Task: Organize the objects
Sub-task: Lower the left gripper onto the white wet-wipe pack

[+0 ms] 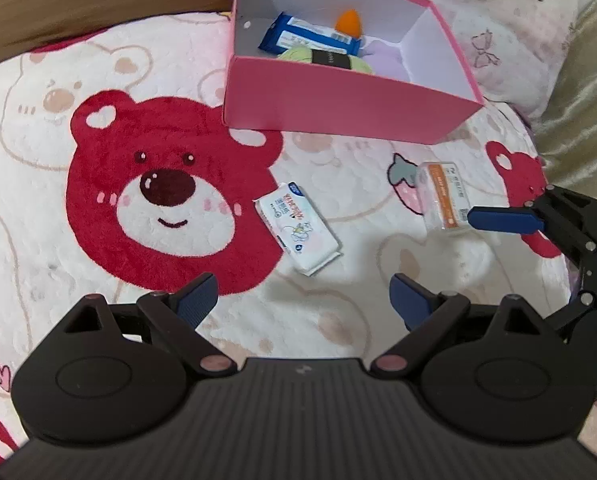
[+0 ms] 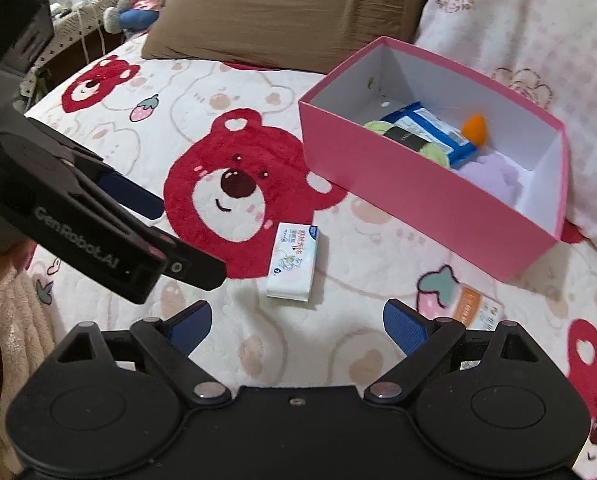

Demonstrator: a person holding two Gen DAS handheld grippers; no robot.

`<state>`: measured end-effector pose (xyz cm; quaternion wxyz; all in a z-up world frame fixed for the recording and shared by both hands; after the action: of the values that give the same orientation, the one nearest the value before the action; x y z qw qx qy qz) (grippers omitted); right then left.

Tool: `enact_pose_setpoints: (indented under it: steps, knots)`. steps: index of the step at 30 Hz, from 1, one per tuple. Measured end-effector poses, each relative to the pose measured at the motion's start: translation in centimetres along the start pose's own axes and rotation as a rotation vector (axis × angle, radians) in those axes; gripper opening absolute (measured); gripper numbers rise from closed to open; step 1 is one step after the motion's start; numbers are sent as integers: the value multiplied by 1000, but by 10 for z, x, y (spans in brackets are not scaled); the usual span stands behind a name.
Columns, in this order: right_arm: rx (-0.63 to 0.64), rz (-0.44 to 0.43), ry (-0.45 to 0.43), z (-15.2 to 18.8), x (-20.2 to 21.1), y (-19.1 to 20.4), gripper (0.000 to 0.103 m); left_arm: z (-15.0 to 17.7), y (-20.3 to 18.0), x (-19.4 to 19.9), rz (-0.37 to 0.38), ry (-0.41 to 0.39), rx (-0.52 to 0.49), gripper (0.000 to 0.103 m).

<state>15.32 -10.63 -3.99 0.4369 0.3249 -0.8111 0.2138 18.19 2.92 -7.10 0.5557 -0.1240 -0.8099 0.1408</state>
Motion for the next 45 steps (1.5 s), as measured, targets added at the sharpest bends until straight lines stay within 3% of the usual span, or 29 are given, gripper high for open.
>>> enact_pose_setpoints:
  steps: [7, 13, 22, 26, 34, 41, 45]
  knots:
    - [33, -37, -25, 0, -21, -7, 94, -6, 15, -20, -15, -2, 40, 93]
    - [41, -86, -98, 1, -36, -1, 94, -9, 18, -33, 3, -21, 71, 92]
    - [30, -96, -137, 4, -53, -1, 91, -5, 22, -46, 70, -94, 117, 92]
    - [-10, -109, -116, 6, -65, -5, 90, -2, 23, -50, 99, -133, 132, 88]
    - [-61, -167, -83, 5, -83, 3, 79, 9, 26, -72, 144, -133, 175, 75]
    - [-18, -76, -31, 8, -101, 1, 73, 16, 31, -97, 131, -141, 249, 67]
    - [-34, -84, 4, 7, -111, -2, 58, 15, 32, -100, 146, -163, 272, 58]
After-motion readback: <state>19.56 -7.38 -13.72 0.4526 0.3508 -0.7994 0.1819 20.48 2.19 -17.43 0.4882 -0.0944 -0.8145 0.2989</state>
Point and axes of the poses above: each gripper's, at about its wrist camera, not at the fingertips, and x roughly against the way its jaws point, y to its left, z to its underside, the point moved 5 cm from there along -x, roughly the way its jaws point, and after that the axes turned 9 degrees about x, right-handed, at the moved point
